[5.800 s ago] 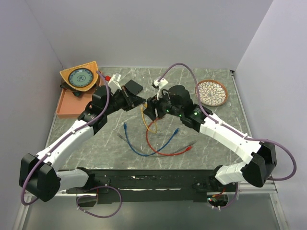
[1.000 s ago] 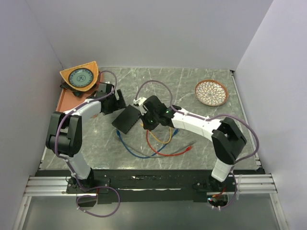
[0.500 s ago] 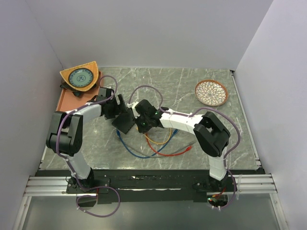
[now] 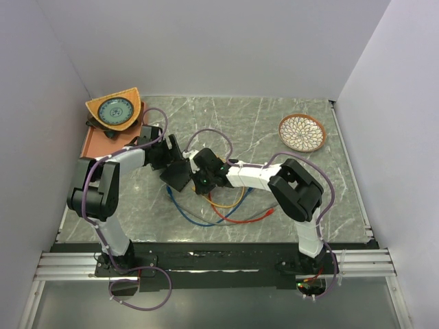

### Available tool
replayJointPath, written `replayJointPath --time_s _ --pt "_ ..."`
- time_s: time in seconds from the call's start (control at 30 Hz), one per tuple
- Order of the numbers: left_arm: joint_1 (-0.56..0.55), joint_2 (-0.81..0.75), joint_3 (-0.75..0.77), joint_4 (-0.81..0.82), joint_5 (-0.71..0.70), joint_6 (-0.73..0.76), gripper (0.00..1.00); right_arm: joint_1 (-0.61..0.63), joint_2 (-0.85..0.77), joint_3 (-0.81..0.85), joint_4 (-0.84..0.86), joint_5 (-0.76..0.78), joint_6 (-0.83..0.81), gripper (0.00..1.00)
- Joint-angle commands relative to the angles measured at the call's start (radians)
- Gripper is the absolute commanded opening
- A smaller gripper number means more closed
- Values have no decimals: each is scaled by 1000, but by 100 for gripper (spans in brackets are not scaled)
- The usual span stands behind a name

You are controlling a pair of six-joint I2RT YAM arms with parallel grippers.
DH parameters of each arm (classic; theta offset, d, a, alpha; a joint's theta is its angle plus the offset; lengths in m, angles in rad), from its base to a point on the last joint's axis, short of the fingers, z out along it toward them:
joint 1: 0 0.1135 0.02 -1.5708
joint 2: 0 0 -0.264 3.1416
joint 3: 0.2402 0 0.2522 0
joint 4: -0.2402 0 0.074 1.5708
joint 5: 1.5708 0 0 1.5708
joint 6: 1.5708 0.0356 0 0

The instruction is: Insert the plug into the switch port

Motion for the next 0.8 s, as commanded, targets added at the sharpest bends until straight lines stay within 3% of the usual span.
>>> replayJointPath --time_s 0.0,0.77 --pt "6 23 17 -38 17 -4 90 18 26 -29 80 7 41 0" --pt "8 49 -37 13 84 -15 86 27 -5 -43 175 75 46 0"
